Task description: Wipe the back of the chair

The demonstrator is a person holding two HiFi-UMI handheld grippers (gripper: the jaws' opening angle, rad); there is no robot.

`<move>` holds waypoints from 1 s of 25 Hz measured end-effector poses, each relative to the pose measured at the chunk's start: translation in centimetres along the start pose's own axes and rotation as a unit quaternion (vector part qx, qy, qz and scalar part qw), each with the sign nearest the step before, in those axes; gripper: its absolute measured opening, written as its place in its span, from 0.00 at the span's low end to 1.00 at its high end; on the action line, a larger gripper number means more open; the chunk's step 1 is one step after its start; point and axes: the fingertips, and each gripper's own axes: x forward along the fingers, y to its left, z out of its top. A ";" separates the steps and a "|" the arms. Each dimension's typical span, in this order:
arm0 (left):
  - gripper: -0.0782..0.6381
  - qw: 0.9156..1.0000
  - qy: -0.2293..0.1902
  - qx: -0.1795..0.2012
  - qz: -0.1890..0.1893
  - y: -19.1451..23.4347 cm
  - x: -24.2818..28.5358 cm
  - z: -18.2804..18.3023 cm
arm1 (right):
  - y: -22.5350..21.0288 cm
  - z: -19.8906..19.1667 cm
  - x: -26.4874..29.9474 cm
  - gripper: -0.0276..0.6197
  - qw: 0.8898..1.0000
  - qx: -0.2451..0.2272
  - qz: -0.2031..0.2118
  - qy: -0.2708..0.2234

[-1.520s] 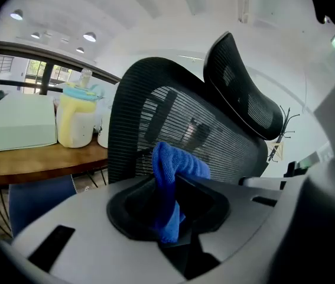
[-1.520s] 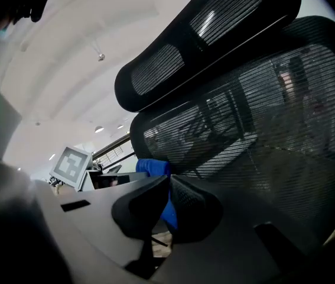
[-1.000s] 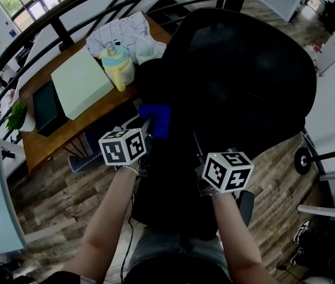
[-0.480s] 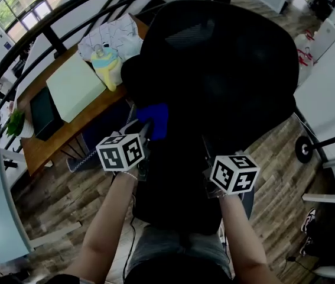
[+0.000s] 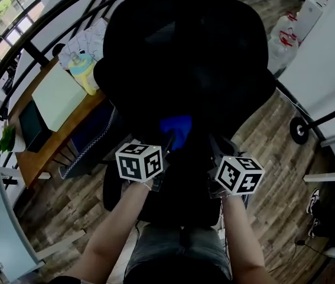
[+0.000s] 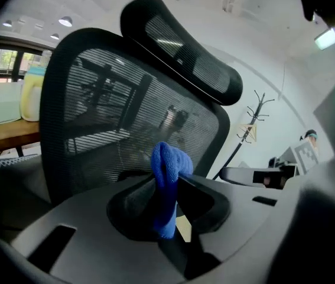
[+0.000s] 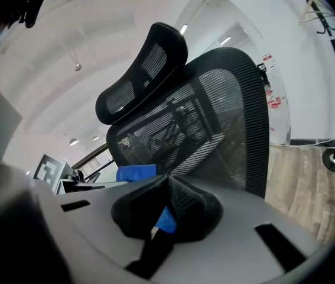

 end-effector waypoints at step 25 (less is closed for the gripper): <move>0.24 0.987 0.116 0.028 -0.109 -13.4 15.8 -8.3 | -13.2 -2.5 -6.8 0.09 0.990 0.071 -0.119 -0.018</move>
